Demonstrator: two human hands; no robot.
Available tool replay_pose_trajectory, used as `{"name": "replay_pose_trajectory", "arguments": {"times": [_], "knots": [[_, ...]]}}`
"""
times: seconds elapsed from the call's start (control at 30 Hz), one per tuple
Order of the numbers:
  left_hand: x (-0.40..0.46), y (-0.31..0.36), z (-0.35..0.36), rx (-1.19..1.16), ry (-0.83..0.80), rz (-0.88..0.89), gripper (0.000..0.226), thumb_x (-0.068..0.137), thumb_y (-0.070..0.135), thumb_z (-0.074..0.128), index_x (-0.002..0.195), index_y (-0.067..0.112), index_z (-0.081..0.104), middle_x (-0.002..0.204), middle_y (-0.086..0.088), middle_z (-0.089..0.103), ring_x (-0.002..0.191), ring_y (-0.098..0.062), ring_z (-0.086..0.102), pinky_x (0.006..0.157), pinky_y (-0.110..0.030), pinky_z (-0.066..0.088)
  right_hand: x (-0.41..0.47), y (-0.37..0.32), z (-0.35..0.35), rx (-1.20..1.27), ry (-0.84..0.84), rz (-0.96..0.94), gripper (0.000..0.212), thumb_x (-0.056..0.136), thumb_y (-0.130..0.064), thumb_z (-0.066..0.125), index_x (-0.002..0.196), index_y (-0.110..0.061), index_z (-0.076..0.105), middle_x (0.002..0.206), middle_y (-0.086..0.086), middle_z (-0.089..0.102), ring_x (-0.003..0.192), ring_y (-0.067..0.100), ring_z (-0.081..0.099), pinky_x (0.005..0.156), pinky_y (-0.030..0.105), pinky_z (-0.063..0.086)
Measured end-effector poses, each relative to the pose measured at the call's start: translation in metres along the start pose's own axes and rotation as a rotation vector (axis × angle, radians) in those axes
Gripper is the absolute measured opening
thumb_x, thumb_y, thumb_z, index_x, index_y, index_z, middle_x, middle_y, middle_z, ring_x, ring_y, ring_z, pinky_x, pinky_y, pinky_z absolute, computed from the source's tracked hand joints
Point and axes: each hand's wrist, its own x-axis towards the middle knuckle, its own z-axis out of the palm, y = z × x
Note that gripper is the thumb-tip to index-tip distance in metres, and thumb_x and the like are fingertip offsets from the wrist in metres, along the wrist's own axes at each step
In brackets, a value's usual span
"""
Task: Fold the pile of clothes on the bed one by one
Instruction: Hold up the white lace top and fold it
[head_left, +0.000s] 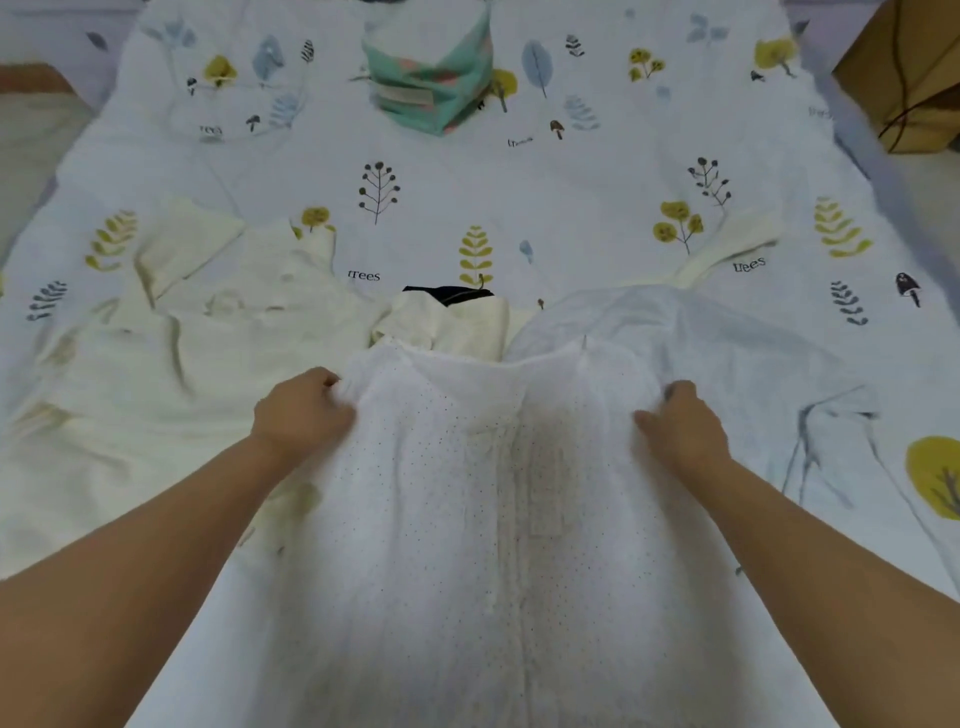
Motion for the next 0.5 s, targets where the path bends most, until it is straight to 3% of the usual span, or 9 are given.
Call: {"name": "replay_pose_trajectory", "arguments": {"times": [0.07,0.17,0.27,0.37,0.5], "knots": [[0.006,-0.004,-0.001,0.016,0.156,0.068,0.025,0.084,0.014,0.052,0.105,0.014,0.064,0.100,-0.011,0.068,0.094,-0.033,0.059,0.073,-0.031,0.039,0.004,0.003,0.001,-0.070,0.094,-0.064,0.012,0.094,-0.017,0.047,0.092,-0.005,0.048,0.095,0.015,0.057,0.076,0.024,0.045,0.063,0.030,0.033],[0.014,-0.007,-0.008,0.006,0.339,0.077,0.016,0.082,0.017,0.056,0.095,0.011,0.064,0.087,-0.015,0.067,0.082,-0.036,0.060,0.065,-0.031,0.038,0.012,0.004,-0.008,-0.074,0.294,-0.106,0.018,0.095,-0.016,0.045,0.080,-0.005,0.044,0.069,0.007,0.049,0.057,0.019,0.039,0.049,0.027,0.025],[0.016,-0.010,-0.016,0.119,0.111,-0.074,0.029,0.078,0.038,0.061,0.074,0.010,0.056,0.070,-0.002,0.059,0.064,-0.022,0.053,0.055,-0.026,0.034,0.015,0.005,-0.013,-0.094,0.118,0.017,0.020,0.091,-0.024,0.048,0.084,-0.006,0.050,0.068,0.003,0.048,0.061,0.020,0.046,0.055,0.027,0.034],[0.015,-0.013,-0.029,0.213,-0.121,-0.117,0.033,0.081,0.036,0.054,0.061,0.011,0.050,0.064,-0.002,0.053,0.062,-0.019,0.049,0.053,-0.026,0.033,0.013,0.012,-0.020,-0.111,-0.013,0.097,0.016,0.082,-0.020,0.050,0.071,-0.009,0.049,0.070,0.005,0.050,0.063,0.021,0.046,0.060,0.028,0.038],[0.005,-0.001,-0.052,0.273,-0.116,-0.065,0.021,0.082,0.017,0.050,0.081,0.001,0.063,0.067,-0.006,0.057,0.059,-0.025,0.054,0.049,-0.022,0.036,0.003,0.019,-0.034,0.072,0.016,0.015,0.021,0.081,-0.013,0.058,0.065,-0.009,0.046,0.063,0.004,0.047,0.058,0.020,0.043,0.054,0.027,0.034]]}}
